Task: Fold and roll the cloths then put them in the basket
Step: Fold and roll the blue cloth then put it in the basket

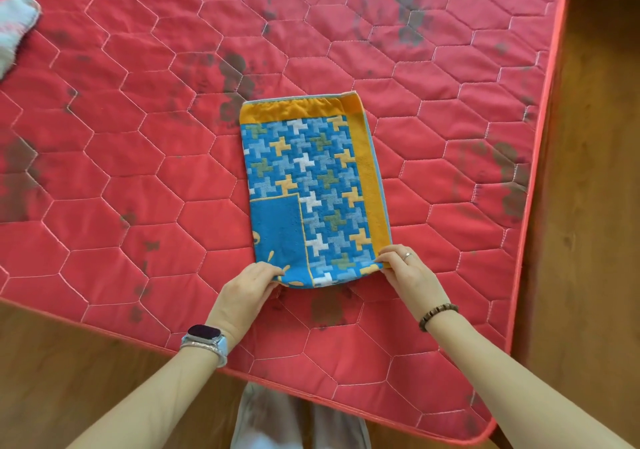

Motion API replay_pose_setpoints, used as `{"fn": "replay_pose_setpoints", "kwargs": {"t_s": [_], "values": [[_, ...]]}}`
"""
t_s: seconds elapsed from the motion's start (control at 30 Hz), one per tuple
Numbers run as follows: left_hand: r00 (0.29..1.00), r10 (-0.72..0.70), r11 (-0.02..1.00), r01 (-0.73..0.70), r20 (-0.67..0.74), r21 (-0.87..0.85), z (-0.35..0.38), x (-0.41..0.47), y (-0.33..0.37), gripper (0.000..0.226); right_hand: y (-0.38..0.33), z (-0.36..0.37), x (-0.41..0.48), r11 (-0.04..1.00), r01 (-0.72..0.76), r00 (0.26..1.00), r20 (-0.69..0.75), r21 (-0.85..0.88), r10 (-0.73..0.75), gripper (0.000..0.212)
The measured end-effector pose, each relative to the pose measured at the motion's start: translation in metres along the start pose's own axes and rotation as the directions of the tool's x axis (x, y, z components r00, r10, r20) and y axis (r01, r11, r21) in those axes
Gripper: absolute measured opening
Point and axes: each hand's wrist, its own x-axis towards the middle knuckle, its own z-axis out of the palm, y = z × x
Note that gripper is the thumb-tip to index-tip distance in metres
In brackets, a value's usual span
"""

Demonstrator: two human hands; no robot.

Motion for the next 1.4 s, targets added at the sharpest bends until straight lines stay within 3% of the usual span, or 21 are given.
{"fn": "replay_pose_setpoints", "kwargs": {"t_s": [0.2,0.3,0.43,0.5,0.57,0.63,0.73,0.8,0.83,0.93,1.0,1.1,1.17,1.23,1.27,1.33,1.4], "values": [[0.936,-0.35,0.925,0.353,0.044,-0.14,-0.024,0.006,0.013,0.022,-0.02,-0.02,0.007,0.962,-0.23,0.967,0.144,0.147,0.209,0.011],[0.892,-0.437,0.845,0.452,0.117,-0.285,-0.029,0.004,0.008,0.001,-0.024,-0.023,0.014,0.935,-0.284,0.951,0.186,0.21,0.247,0.006],[0.815,-0.565,0.707,0.558,0.128,-0.434,-0.028,0.012,0.007,0.021,-0.022,-0.013,0.026,0.889,-0.391,0.917,0.184,0.238,0.354,0.006],[0.781,-0.611,0.668,0.595,0.126,-0.447,-0.022,0.018,0.004,0.019,-0.022,-0.009,0.032,0.878,-0.423,0.903,0.185,0.225,0.388,0.008],[0.795,-0.598,0.715,0.584,0.097,-0.384,-0.016,0.02,0.0,0.013,-0.023,-0.006,0.036,0.877,-0.43,0.9,0.182,0.213,0.397,0.012],[0.869,-0.494,0.861,0.481,-0.04,-0.166,-0.012,0.02,-0.004,0.017,-0.027,-0.005,0.039,0.912,-0.388,0.92,0.122,0.13,0.373,0.021],[0.967,-0.233,0.97,0.239,-0.101,0.05,-0.009,0.02,-0.006,0.028,-0.033,-0.003,0.04,0.994,-0.046,0.999,0.0,-0.103,0.046,0.03],[0.993,-0.1,0.991,0.105,-0.062,0.079,-0.005,0.018,-0.009,0.034,-0.035,-0.002,0.036,0.967,0.207,0.978,0.043,-0.147,-0.202,0.026],[0.998,-0.055,0.995,0.058,-0.038,0.085,-0.004,0.016,-0.011,0.032,-0.036,-0.002,0.032,0.953,0.269,0.962,0.082,-0.139,-0.259,0.026],[0.997,0.08,0.99,-0.082,0.02,0.114,-0.006,0.004,-0.019,0.02,-0.029,0.001,0.023,0.965,0.242,0.965,0.126,-0.104,-0.229,0.035],[0.982,0.146,0.978,-0.162,0.123,0.134,-0.012,-0.007,-0.027,0.033,-0.023,0.001,0.015,0.969,0.24,0.962,0.151,-0.068,-0.228,0.033],[0.96,0.186,0.959,-0.224,0.209,0.172,-0.019,-0.012,-0.036,0.043,-0.013,0.001,0.006,0.95,0.294,0.946,0.175,-0.105,-0.274,0.05],[0.969,0.17,0.969,-0.198,0.181,0.149,-0.016,-0.008,-0.036,0.039,-0.008,0.004,0.005,0.954,0.259,0.959,0.16,-0.153,-0.235,0.051],[0.986,0.099,0.992,-0.109,0.137,0.066,-0.014,-0.002,-0.032,0.043,-0.012,0.01,0.01,0.986,0.145,0.973,0.193,-0.077,-0.127,0.037],[0.992,0.037,0.999,-0.038,0.121,0.01,-0.013,0.001,-0.029,0.052,-0.014,0.009,0.013,0.996,0.067,0.972,0.231,-0.067,-0.05,0.037],[0.988,-0.123,0.982,0.135,0.098,-0.132,-0.017,0.007,-0.023,0.059,-0.013,0.007,0.015,0.999,0.031,0.984,0.177,0.019,-0.034,0.043],[0.96,-0.274,0.925,0.281,0.063,-0.254,-0.027,0.017,-0.015,0.044,-0.006,0.005,0.014,0.995,0.029,0.991,0.129,0.097,-0.041,0.053]]}}
